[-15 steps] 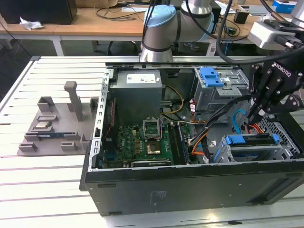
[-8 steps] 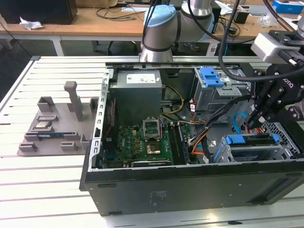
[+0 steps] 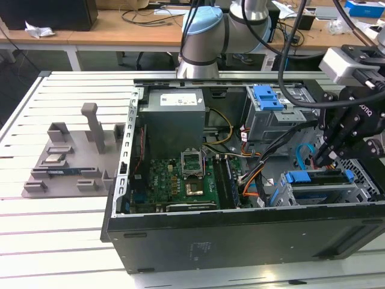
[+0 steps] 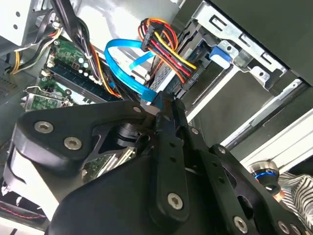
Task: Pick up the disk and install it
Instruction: 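Insert the second disk wire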
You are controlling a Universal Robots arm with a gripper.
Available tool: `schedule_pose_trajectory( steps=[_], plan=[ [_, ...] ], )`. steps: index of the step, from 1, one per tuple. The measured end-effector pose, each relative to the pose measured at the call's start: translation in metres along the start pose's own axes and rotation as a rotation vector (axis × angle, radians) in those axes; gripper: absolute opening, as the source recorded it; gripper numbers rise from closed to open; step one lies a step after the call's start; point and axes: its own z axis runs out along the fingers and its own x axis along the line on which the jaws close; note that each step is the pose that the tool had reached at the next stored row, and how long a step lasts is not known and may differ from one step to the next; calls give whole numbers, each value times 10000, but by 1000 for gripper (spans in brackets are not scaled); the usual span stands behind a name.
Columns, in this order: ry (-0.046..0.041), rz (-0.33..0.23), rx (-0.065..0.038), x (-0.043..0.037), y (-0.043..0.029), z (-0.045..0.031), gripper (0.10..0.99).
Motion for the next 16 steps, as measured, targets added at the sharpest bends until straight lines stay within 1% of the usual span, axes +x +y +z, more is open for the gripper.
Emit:
schedule_pose_trajectory(
  steps=[5, 6, 7, 8, 9, 12, 16],
  plan=[
    [12, 2, -1, 51, -8, 24, 161],
    [13, 1, 0, 57, -18, 37, 161],
    [16, 3, -1, 65, -46, 65, 161],
    [15, 3, -1, 66, -58, 90, 161],
    [-3, 1, 0, 69, -55, 106, 161],
    [-27, -2, 2, 71, -33, 112, 161],
    [-29, -2, 1, 77, -35, 114, 161]
  ],
)
